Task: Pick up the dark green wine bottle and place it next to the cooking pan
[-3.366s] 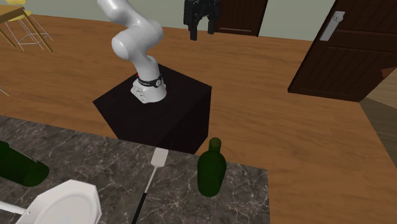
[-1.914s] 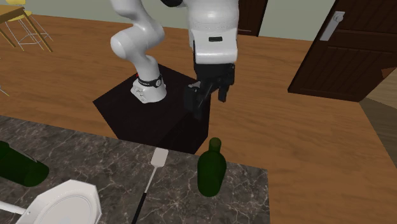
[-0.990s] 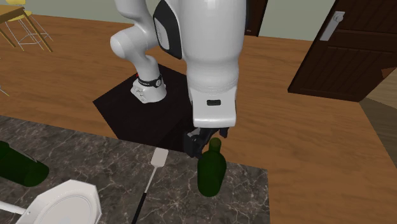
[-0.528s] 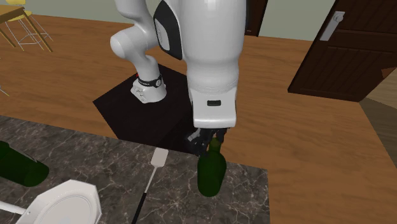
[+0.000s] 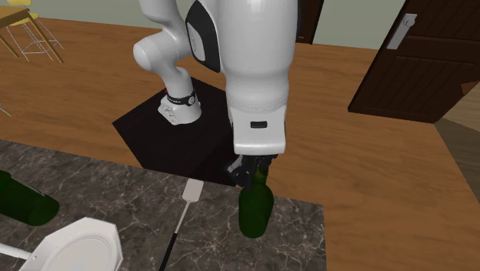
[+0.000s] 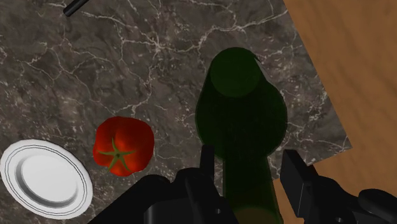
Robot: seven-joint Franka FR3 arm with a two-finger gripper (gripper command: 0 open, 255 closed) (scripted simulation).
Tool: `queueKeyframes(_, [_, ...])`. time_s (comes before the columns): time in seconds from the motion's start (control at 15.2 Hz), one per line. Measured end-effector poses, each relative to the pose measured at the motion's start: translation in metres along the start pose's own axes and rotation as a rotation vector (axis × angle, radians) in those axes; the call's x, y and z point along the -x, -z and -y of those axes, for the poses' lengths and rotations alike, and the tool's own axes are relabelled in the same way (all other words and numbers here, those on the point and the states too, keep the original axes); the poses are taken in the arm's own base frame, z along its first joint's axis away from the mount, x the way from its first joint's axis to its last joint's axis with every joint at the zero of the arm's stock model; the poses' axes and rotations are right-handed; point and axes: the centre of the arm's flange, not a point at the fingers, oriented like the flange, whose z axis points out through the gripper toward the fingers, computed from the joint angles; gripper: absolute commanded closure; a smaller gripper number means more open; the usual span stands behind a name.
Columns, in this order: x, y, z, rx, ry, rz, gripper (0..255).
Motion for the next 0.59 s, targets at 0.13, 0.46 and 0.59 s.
queueKeyframes(0.13, [0.0,0.002,0.0,0.0,0.0,0.001,255])
queueKeyframes(0.46, [-0.003,0.025,0.0,0.0,0.0,0.001,255])
queueKeyframes(0.59, [-0.004,0.036,-0.001,0.0,0.0,0.0,255])
